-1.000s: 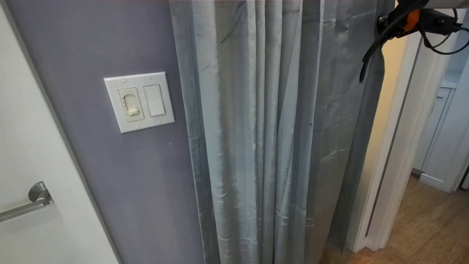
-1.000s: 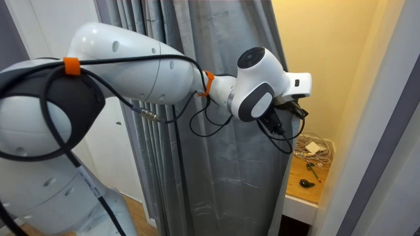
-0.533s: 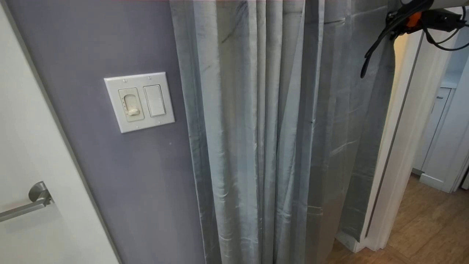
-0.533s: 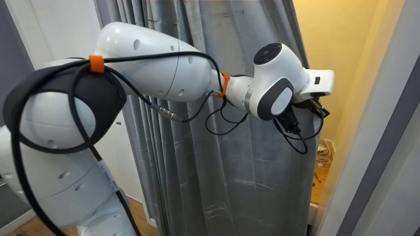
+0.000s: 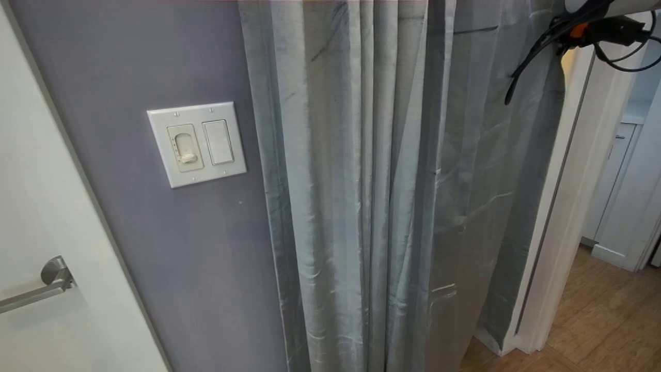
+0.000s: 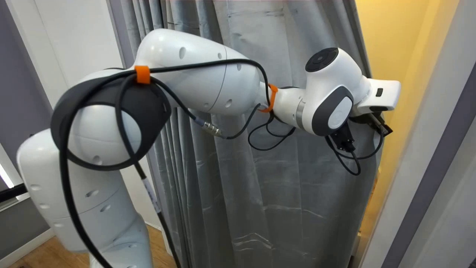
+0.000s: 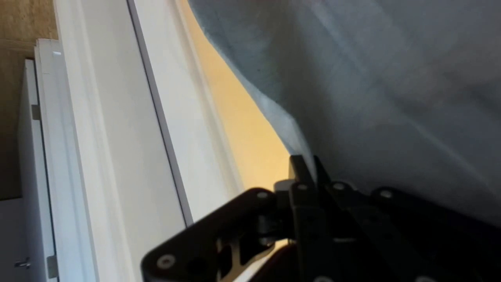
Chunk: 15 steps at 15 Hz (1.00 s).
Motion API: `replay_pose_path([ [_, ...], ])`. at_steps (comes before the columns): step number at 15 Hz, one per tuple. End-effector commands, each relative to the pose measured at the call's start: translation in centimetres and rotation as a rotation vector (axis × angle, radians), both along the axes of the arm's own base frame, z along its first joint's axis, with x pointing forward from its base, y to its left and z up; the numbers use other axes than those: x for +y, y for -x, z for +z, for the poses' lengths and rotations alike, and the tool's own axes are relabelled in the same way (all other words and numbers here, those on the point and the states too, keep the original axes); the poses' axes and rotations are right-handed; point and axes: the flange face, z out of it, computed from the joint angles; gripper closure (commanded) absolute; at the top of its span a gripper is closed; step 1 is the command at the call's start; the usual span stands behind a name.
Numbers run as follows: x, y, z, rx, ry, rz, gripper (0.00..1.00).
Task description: Move the curtain to the right
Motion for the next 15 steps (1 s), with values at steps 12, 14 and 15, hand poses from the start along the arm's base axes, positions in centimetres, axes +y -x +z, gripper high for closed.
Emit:
replay_pose_path([
  [12, -8.9, 2.3, -5.4, 0.183, -0.065, -0.327, 0.99],
  [14, -9.6, 2.5, -5.4, 0.183, -0.077, -0.367, 0.99],
  [15, -9.9, 2.8, -5.4, 0.182, -0.085, -0.388, 0.99],
])
